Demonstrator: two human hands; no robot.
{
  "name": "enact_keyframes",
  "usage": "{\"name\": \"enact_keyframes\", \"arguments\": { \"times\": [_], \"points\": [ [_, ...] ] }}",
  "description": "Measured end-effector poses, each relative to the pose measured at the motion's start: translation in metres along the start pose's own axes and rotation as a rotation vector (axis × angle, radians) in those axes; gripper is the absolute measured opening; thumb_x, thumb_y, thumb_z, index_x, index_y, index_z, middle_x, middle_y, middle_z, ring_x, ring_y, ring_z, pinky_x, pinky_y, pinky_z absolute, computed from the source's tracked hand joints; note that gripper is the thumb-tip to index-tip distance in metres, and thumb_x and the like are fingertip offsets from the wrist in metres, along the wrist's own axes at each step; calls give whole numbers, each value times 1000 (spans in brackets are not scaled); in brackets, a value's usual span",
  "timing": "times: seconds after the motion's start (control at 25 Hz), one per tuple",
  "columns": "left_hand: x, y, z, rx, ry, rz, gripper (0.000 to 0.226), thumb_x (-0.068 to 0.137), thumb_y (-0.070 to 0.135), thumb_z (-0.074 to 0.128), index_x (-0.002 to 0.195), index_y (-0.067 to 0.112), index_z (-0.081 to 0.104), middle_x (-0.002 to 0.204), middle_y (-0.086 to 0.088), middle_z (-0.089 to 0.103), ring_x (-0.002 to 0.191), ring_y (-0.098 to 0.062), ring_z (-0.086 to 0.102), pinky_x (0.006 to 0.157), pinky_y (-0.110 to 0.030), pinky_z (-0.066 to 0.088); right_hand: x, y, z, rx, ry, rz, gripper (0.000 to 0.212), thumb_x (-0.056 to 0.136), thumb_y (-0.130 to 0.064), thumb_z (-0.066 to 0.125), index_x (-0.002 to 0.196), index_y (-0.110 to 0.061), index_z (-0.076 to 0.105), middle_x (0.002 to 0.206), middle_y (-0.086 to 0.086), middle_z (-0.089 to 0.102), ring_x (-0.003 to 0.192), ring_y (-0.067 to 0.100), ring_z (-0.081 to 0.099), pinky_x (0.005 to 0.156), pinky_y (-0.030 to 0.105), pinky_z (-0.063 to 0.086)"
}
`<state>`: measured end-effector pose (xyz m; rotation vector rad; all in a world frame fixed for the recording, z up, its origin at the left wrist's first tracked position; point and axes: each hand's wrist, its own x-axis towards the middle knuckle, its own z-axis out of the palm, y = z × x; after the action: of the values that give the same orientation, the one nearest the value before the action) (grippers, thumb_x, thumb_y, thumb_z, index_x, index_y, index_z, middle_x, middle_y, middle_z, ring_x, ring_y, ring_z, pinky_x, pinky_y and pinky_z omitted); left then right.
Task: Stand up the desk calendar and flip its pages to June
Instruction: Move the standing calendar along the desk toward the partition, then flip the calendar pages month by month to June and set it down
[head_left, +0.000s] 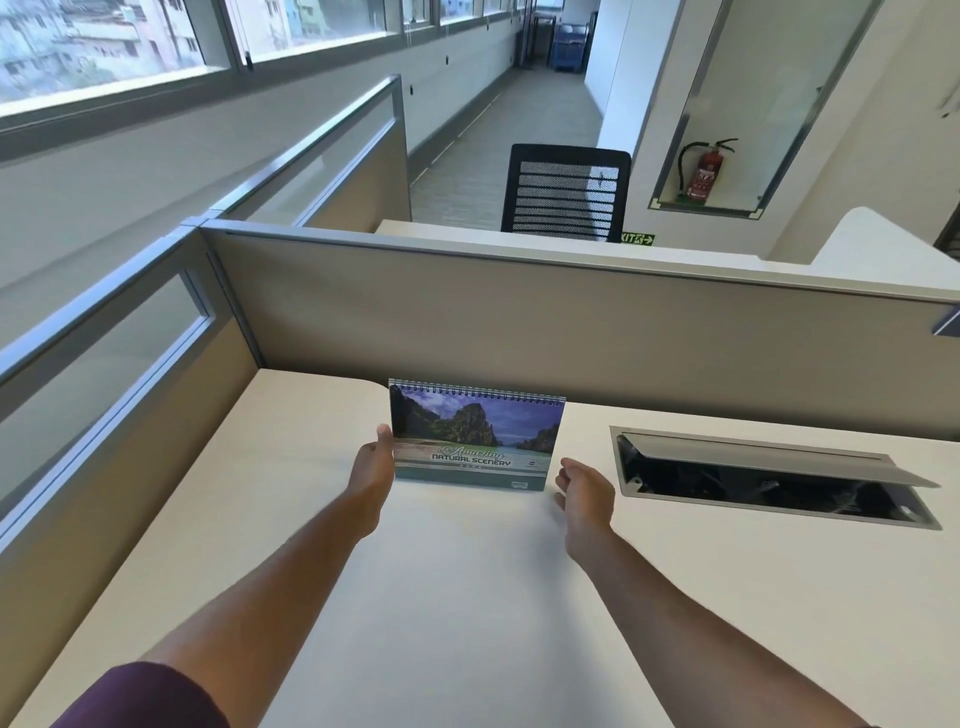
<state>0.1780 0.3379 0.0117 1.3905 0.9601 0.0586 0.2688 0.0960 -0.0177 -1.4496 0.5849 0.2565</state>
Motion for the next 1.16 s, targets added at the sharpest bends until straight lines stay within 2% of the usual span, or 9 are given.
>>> {"name": "enact_keyframes", "arguments": {
  "times": [0.12, 0.2, 0.28, 0.4, 0.48, 0.64, 0.8, 0.96, 1.16],
  "points": [
    [-8, -11, 3, -37, -4, -10, 35, 102, 35, 44, 127, 15, 56, 141, -10, 52, 125, -26, 49, 112, -41, 34, -20, 9, -6, 20, -151, -1, 28, 96, -3, 50, 97, -19, 72, 82, 0, 63, 72, 15, 53, 65, 29, 42],
    [-13, -15, 7, -36, -7, 2, 12, 101, 22, 48, 103, 22, 60, 131, -6, 55, 119, -24, 49, 113, -40, 35, -29, 11, -7, -50, -285, -46, 37, 96, 1, 44, 94, -22, 73, 83, -1, 60, 72, 13, 46, 62, 27, 37],
    [-18, -18, 8, -22, 1, 4, 17, 100, 18, 50, 87, 24, 59, 120, -3, 56, 114, -22, 49, 112, -40, 35, -32, 14, -9, -130, -346, -72, 40, 96, 0, 43, 106, -23, 74, 88, -2, 62, 77, 15, 46, 63, 27, 38],
    [-24, -20, 1, -40, 30, 19, 11, 98, 18, 55, 106, 15, 63, 125, -8, 58, 121, -27, 52, 111, -41, 36, -34, 17, -15, -205, -298, -85, 21, 98, -15, 57, 112, -22, 71, 98, -2, 68, 85, 15, 57, 68, 30, 48],
    [-24, -22, -7, -33, 45, 34, 28, 99, 18, 55, 124, 7, 58, 127, -13, 59, 119, -31, 56, 106, -41, 43, -34, 15, -20, -238, -233, -120, 14, 94, -29, 68, 102, -17, 70, 102, 2, 70, 89, 18, 63, 76, 37, 55],
    [-28, -25, -21, -79, 30, 7, 32, 101, 10, 44, 129, 3, 56, 117, -15, 62, 101, -30, 60, 79, -32, 48, -40, -1, -23, -173, -248, -142, 18, 87, -20, 79, 95, -10, 67, 94, 6, 71, 80, 18, 64, 75, 39, 58],
    [-30, -24, -28, -77, 21, 0, 33, 103, 5, 34, 123, 8, 60, 118, -13, 67, 107, -33, 64, 100, -41, 47, -54, -20, -24, -69, -340, -100, 13, 86, -9, 78, 94, -12, 69, 84, 3, 70, 69, 12, 61, 63, 27, 51],
    [-33, -22, -31, -107, 19, -7, 39, 101, 1, 30, 116, 14, 64, 108, -10, 71, 107, -31, 66, 106, -43, 46, -64, -43, -22, 63, -409, -16, 5, 90, -10, 69, 88, -14, 69, 81, 5, 71, 64, 13, 64, 56, 24, 52],
    [-29, -25, -33, -149, -1, -9, 30, 103, 9, 40, 126, 9, 59, 121, -15, 68, 114, -34, 64, 103, -44, 48, -78, -97, -14, 313, -659, -42, 37, 100, -39, 52, 111, -8, 70, 109, 15, 78, 92, 28, 74, 85, 41, 57]
  ]
}}
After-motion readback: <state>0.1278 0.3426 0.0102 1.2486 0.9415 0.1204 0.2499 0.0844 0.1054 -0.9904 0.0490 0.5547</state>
